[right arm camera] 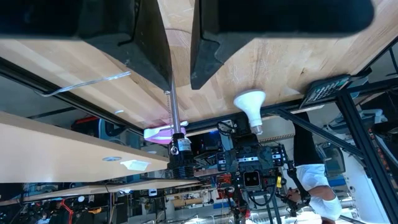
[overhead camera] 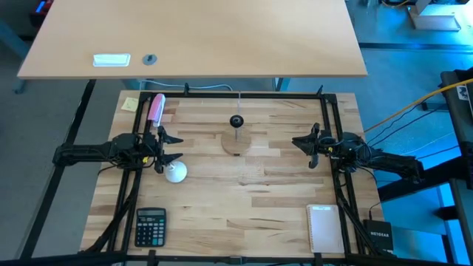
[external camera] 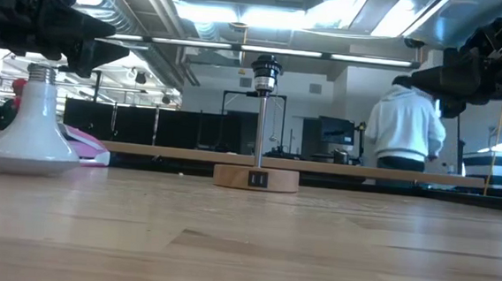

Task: Screw lightbulb
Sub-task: Return to Home Position

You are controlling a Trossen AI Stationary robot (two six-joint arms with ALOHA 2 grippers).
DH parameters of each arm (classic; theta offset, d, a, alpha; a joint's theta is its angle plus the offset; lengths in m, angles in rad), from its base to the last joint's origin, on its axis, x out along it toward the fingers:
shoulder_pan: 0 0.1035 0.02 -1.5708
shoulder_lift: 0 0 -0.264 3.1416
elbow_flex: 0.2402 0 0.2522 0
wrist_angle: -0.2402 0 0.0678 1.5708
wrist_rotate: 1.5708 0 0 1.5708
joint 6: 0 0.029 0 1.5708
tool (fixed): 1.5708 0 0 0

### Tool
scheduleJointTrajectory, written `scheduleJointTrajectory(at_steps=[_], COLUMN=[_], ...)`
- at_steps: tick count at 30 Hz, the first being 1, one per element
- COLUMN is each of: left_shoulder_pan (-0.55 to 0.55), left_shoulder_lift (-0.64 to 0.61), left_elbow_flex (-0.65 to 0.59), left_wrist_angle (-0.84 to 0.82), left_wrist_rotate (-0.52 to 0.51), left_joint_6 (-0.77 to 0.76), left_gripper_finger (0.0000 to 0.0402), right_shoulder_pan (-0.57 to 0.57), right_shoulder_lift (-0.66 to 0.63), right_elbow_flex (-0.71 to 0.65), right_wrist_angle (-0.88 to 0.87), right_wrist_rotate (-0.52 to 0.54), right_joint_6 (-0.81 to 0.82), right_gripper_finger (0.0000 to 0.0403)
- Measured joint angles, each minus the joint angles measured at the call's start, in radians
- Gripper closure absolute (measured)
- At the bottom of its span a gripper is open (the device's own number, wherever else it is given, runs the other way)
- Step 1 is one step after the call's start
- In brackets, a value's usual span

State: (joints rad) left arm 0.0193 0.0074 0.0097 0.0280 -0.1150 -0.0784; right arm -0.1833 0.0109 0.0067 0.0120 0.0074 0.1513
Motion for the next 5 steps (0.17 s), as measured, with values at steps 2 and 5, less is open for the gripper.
scheduleJointTrajectory(at_steps=[2, 5], left_shoulder_pan=[0.0, 0.0], left_shoulder_lift=[0.0, 0.0], left_elbow_flex=[0.0, 0.0], left_wrist_angle=[0.0, 0.0], left_wrist_rotate=[0.0, 0.0], left_joint_6=[0.0, 0.0], left_gripper_finger=[0.0137, 0.0137], right_shoulder_pan=[0.0, 0.0], right_shoulder_lift=[0.0, 0.0], right_elbow_flex=[0.0, 0.0], right_wrist_angle=[0.0, 0.0], right_wrist_rotate=[0.0, 0.0], right_joint_6=[0.0, 0.0], right_gripper_finger=[0.034, 0.034])
